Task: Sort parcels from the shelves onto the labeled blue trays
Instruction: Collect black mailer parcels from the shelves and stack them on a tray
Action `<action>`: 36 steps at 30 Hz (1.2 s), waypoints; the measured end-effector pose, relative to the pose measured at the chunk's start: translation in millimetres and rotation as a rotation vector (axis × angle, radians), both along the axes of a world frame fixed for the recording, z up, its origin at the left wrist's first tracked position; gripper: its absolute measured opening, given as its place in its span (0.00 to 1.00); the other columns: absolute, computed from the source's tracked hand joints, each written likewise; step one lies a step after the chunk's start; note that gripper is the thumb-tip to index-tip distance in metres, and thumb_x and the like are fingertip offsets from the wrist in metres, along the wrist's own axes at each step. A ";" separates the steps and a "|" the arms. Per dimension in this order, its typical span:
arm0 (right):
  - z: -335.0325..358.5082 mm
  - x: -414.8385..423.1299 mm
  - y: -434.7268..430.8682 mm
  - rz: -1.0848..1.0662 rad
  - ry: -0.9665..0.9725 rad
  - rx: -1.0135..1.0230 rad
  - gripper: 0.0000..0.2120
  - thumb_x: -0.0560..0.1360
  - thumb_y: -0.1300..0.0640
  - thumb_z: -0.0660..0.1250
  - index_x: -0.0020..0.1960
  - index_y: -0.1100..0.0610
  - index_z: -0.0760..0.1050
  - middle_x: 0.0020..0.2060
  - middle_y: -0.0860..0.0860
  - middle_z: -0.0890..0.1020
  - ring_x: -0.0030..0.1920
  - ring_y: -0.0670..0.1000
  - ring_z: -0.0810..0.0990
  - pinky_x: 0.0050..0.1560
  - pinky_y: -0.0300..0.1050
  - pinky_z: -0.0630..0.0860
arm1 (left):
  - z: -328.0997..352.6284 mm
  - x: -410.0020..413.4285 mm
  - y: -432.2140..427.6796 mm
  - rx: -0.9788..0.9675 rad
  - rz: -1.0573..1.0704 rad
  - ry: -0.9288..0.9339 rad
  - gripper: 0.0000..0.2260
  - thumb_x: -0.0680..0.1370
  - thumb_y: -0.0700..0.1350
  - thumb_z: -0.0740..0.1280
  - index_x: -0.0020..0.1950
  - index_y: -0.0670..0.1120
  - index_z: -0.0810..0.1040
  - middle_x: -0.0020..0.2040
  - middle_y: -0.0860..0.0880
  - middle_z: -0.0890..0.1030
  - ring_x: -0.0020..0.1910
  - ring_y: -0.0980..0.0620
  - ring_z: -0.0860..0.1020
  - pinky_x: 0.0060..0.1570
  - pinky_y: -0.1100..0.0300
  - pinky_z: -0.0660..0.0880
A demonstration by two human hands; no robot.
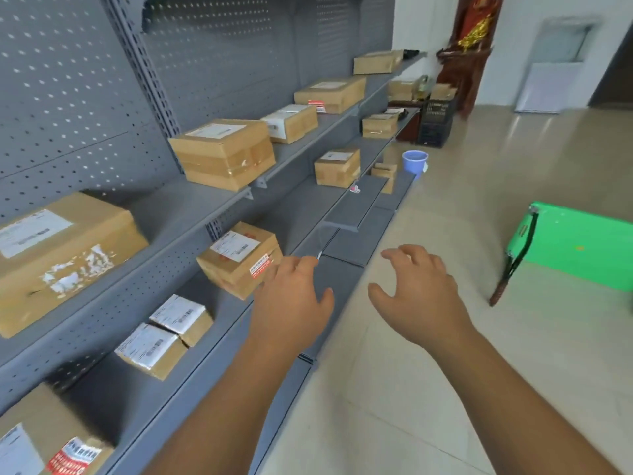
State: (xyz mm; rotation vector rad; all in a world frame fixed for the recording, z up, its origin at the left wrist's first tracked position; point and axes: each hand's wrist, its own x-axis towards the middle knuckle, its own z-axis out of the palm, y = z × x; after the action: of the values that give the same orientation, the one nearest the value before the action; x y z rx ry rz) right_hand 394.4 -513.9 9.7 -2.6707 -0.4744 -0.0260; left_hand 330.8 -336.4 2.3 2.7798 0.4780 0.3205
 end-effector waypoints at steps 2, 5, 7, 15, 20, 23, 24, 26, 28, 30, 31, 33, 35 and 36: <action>-4.4 19.4 -22.1 -0.052 0.001 -0.012 0.28 0.77 0.40 0.63 0.75 0.46 0.66 0.75 0.50 0.65 0.73 0.56 0.64 0.68 0.57 0.67 | -3.7 28.0 -20.3 0.012 -0.052 0.024 0.23 0.79 0.56 0.65 0.73 0.52 0.70 0.70 0.50 0.72 0.69 0.45 0.69 0.64 0.47 0.71; -10.1 44.2 -45.7 -0.104 0.010 -0.030 0.29 0.77 0.38 0.63 0.75 0.46 0.65 0.76 0.49 0.65 0.74 0.57 0.63 0.69 0.58 0.66 | -9.0 63.8 -42.0 0.049 -0.129 0.066 0.22 0.79 0.56 0.64 0.72 0.52 0.70 0.69 0.50 0.73 0.67 0.44 0.71 0.63 0.47 0.72; -13.2 60.7 -54.9 -0.134 0.014 -0.045 0.29 0.77 0.37 0.63 0.76 0.45 0.65 0.76 0.49 0.65 0.74 0.56 0.63 0.69 0.58 0.66 | -11.5 86.8 -50.2 0.041 -0.169 0.076 0.23 0.80 0.56 0.64 0.73 0.52 0.69 0.70 0.50 0.72 0.68 0.45 0.70 0.64 0.47 0.72; -27.6 144.8 -48.0 -0.223 0.054 -0.124 0.30 0.78 0.36 0.61 0.76 0.44 0.63 0.76 0.48 0.65 0.75 0.55 0.63 0.70 0.56 0.64 | -22.2 191.1 -44.2 0.012 -0.274 0.083 0.23 0.80 0.56 0.63 0.75 0.53 0.68 0.71 0.51 0.71 0.68 0.46 0.70 0.65 0.49 0.70; -22.9 222.4 -18.6 -0.270 0.069 -0.136 0.30 0.78 0.37 0.62 0.77 0.45 0.63 0.75 0.47 0.67 0.74 0.55 0.66 0.68 0.56 0.67 | -16.9 273.2 -13.7 -0.017 -0.327 0.053 0.24 0.80 0.56 0.64 0.75 0.52 0.68 0.72 0.52 0.71 0.69 0.47 0.70 0.65 0.50 0.69; -12.3 268.1 4.4 -0.304 0.058 -0.125 0.29 0.78 0.38 0.63 0.76 0.45 0.63 0.74 0.47 0.68 0.73 0.55 0.67 0.68 0.55 0.67 | -4.6 323.5 11.7 -0.014 -0.355 0.029 0.23 0.81 0.55 0.63 0.75 0.52 0.68 0.71 0.52 0.71 0.69 0.48 0.70 0.64 0.51 0.68; -9.0 283.5 12.5 -0.317 0.052 -0.119 0.29 0.78 0.38 0.63 0.76 0.45 0.64 0.74 0.47 0.68 0.73 0.55 0.67 0.68 0.55 0.67 | -1.0 341.8 20.4 -0.011 -0.369 0.024 0.23 0.81 0.55 0.63 0.75 0.52 0.68 0.71 0.52 0.71 0.68 0.48 0.70 0.64 0.51 0.68; -5.0 311.6 25.9 -0.344 0.044 -0.112 0.29 0.78 0.38 0.63 0.76 0.45 0.64 0.74 0.47 0.69 0.72 0.55 0.67 0.68 0.54 0.67 | 4.4 376.3 33.0 -0.002 -0.399 0.019 0.23 0.81 0.56 0.63 0.75 0.52 0.68 0.70 0.52 0.72 0.68 0.48 0.70 0.63 0.51 0.69; -5.0 337.2 33.7 -0.369 0.044 -0.115 0.29 0.78 0.39 0.63 0.76 0.45 0.64 0.74 0.47 0.68 0.73 0.55 0.66 0.68 0.54 0.67 | 5.5 408.8 39.1 0.000 -0.430 0.019 0.23 0.81 0.56 0.63 0.75 0.52 0.68 0.71 0.51 0.71 0.68 0.47 0.70 0.64 0.50 0.69; -6.8 360.4 35.8 -0.391 0.054 -0.130 0.29 0.78 0.39 0.63 0.76 0.46 0.63 0.74 0.47 0.68 0.73 0.55 0.66 0.68 0.54 0.66 | 3.8 438.4 38.9 -0.003 -0.459 0.031 0.23 0.81 0.55 0.63 0.75 0.52 0.67 0.72 0.51 0.71 0.69 0.47 0.69 0.64 0.50 0.69; -8.2 371.9 34.9 -0.407 0.061 -0.133 0.29 0.78 0.39 0.63 0.76 0.46 0.63 0.74 0.47 0.68 0.73 0.55 0.66 0.68 0.55 0.66 | 1.8 452.9 37.1 -0.007 -0.476 0.038 0.23 0.81 0.56 0.63 0.75 0.52 0.68 0.72 0.51 0.71 0.69 0.47 0.70 0.64 0.50 0.69; -10.8 396.0 30.3 -0.440 0.069 -0.134 0.29 0.78 0.39 0.62 0.76 0.46 0.63 0.74 0.48 0.68 0.73 0.55 0.66 0.68 0.56 0.66 | -2.7 481.8 31.9 -0.009 -0.513 0.045 0.23 0.80 0.56 0.63 0.75 0.53 0.68 0.72 0.51 0.71 0.68 0.46 0.70 0.64 0.49 0.70; -14.2 421.7 23.4 -0.475 0.077 -0.127 0.29 0.78 0.39 0.63 0.76 0.46 0.63 0.74 0.48 0.68 0.73 0.56 0.66 0.69 0.57 0.67 | -8.0 512.4 25.0 -0.005 -0.541 0.055 0.23 0.80 0.56 0.63 0.74 0.53 0.69 0.72 0.51 0.71 0.68 0.46 0.71 0.63 0.49 0.70; -16.5 434.9 19.2 -0.485 0.081 -0.126 0.29 0.78 0.39 0.63 0.76 0.46 0.63 0.74 0.48 0.68 0.73 0.56 0.66 0.69 0.58 0.67 | -10.5 528.1 20.7 -0.001 -0.550 0.061 0.23 0.80 0.56 0.63 0.75 0.53 0.69 0.72 0.51 0.71 0.68 0.46 0.71 0.63 0.49 0.70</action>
State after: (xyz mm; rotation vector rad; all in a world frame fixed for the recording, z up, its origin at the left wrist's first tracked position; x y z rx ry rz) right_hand 829.4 -494.7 -6.8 -2.8313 0.2112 -0.0320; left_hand 858.8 -315.7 -8.2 2.7825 -0.2792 0.1056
